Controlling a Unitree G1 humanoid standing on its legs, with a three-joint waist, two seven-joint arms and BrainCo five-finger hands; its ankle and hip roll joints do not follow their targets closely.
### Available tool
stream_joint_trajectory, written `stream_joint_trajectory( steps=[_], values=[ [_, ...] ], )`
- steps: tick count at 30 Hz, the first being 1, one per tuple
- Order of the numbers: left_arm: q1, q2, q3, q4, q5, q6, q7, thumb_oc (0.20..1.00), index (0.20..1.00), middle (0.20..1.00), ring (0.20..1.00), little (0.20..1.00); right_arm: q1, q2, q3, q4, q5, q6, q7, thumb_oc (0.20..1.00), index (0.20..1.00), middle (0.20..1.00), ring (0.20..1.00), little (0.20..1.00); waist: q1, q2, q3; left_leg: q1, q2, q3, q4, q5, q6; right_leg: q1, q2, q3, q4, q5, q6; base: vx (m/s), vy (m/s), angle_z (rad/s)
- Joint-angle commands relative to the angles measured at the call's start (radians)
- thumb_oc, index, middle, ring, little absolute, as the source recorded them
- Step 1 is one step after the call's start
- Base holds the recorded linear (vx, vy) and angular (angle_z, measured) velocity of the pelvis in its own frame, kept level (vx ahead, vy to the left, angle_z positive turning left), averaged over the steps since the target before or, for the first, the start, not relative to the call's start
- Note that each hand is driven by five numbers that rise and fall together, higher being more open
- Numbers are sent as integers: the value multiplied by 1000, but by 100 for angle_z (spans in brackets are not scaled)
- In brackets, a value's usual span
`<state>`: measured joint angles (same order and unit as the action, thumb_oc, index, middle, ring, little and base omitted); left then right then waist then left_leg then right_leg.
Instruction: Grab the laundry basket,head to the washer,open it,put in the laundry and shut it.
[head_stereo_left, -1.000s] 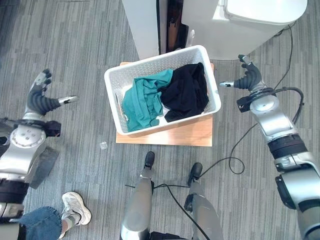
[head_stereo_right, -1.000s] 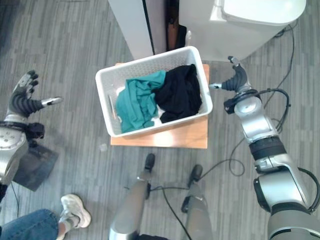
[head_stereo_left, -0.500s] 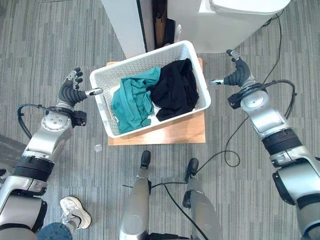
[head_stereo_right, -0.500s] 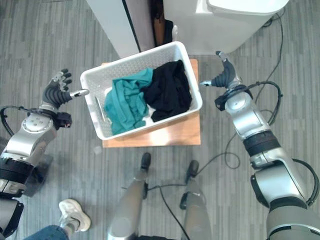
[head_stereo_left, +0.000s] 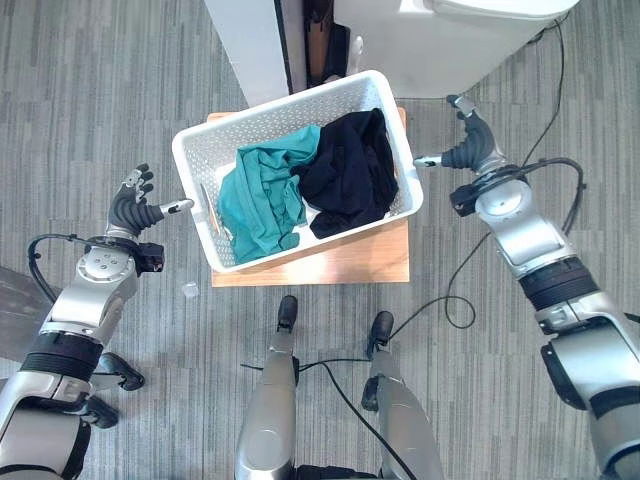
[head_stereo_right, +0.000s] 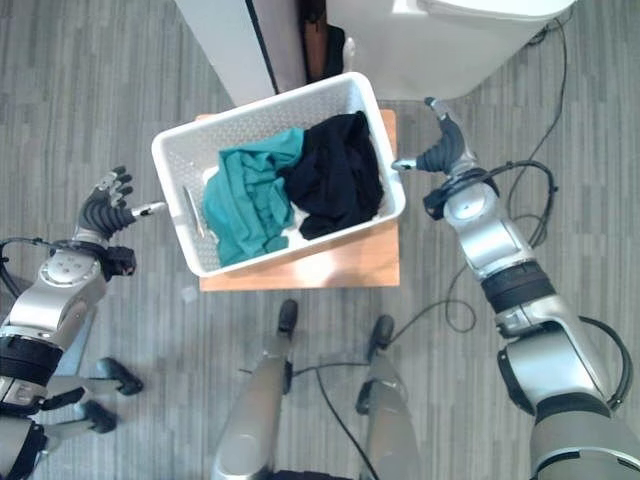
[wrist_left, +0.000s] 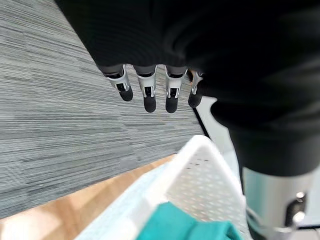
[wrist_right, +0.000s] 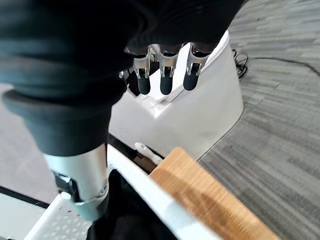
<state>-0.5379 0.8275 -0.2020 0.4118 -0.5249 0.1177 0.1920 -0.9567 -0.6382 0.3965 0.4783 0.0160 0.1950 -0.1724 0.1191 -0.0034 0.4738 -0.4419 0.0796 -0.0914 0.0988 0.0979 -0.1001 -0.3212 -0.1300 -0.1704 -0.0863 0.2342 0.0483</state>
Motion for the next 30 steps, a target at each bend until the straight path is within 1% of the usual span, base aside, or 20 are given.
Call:
stream_joint_trajectory(
  steps=[1, 3, 4, 10, 17, 21, 30],
  values=[
    [-39, -16, 7, 56, 74, -14, 26, 1000, 1000, 1000, 1000, 1000, -5, -13, -14, -51, -13, -59, -34, 1000, 1000, 1000, 1000, 1000, 3, -3, -64, -14, 15, -20, -49, -19, 21, -29, -93, 50, 149, -190, 97, 0, 0, 0],
    [-49, -25, 8, 72, 86, -14, 34, 1000, 1000, 1000, 1000, 1000, -3, -11, -15, -54, -14, -60, -35, 1000, 1000, 1000, 1000, 1000, 2, -4, -63, -15, 15, -21, -49, -19, 21, -30, -93, 50, 149, -191, 97, 0, 0, 0],
    [-71, -44, 5, 96, 91, -13, 42, 1000, 1000, 1000, 1000, 1000, -3, -6, -14, -57, -15, -63, -38, 1000, 1000, 1000, 1000, 1000, -1, -6, -61, -18, 16, -21, -49, -20, 20, -33, -93, 51, 149, -191, 97, 0, 0, 0],
    [-137, -84, -13, 159, 85, -30, 67, 1000, 1000, 1000, 1000, 1000, -14, -3, -6, -60, -16, -67, -46, 1000, 1000, 1000, 1000, 1000, -8, -13, -52, -25, 17, -20, -49, -18, 18, -38, -92, 52, 146, -189, 97, 0, 0, 0],
    [-199, -114, -45, 203, 86, -41, 84, 1000, 1000, 1000, 1000, 1000, -42, 14, 11, -56, -5, -74, -56, 1000, 1000, 1000, 1000, 1000, -15, -21, -46, -38, 18, -20, -49, -16, 16, -49, -90, 52, 143, -184, 97, 0, 0, 0],
    [-231, -122, -68, 234, 100, -38, 95, 1000, 1000, 1000, 1000, 1000, -61, 25, 23, -51, 6, -77, -63, 1000, 1000, 1000, 1000, 1000, -18, -24, -43, -49, 19, -19, -48, -15, 15, -59, -89, 49, 144, -183, 98, 0, 0, 0],
    [-281, -124, -92, 286, 108, -42, 112, 1000, 1000, 1000, 1000, 1000, -123, 63, 60, -13, 36, -84, -69, 1000, 1000, 1000, 1000, 1000, -11, -37, -31, -76, 18, -20, -20, -24, 20, -76, -87, 52, 150, -182, 97, 0, -1, 0]
  ],
)
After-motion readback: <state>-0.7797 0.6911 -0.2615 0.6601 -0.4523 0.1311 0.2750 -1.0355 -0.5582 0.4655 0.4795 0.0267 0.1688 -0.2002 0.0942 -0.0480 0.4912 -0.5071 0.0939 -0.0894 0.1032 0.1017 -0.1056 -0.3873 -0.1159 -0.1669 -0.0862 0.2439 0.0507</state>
